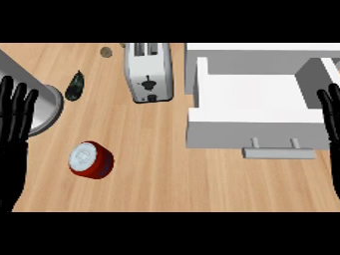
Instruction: Pick up the can, place it into the drawer and close the drawer
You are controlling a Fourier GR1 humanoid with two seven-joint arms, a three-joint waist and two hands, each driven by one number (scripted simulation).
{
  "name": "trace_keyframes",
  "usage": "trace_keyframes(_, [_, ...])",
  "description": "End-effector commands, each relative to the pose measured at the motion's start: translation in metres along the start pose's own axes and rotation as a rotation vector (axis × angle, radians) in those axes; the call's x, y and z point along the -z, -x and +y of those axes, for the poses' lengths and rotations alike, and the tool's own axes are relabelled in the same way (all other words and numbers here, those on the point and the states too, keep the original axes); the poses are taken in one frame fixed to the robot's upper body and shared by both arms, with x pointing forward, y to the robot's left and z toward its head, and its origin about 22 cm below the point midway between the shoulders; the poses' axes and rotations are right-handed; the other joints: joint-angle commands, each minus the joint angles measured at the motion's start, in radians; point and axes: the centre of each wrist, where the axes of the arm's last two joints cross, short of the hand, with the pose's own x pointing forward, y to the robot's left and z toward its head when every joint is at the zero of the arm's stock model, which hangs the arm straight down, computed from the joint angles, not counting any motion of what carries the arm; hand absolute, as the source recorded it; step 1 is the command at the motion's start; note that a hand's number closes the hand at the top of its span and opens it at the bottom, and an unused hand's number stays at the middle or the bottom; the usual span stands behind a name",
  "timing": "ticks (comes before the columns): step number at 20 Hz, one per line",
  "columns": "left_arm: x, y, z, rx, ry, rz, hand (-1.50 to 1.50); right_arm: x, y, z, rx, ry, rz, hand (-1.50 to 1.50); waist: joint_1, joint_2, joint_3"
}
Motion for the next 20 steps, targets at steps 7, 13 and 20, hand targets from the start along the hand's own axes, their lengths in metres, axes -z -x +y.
trace_keyframes(7, [-0.016,0.009,-0.014,-0.216,0.807,0.166,-1.50,-0.019,0.029,-0.003,0.010,0.054,0.251,-1.50,-0.045,0.004,-0.010])
trace_keyframes(13, [-0.021,0.006,0.065,-0.271,0.958,0.200,-1.50,-0.023,0.015,-0.017,-0.013,0.077,0.313,-1.50,-0.011,-0.011,-0.010])
trace_keyframes(20, [-0.012,0.007,0.107,-0.318,0.964,0.236,-1.50,-0.049,0.003,-0.031,-0.019,0.069,0.337,-1.50,-0.017,-0.013,-0.009])
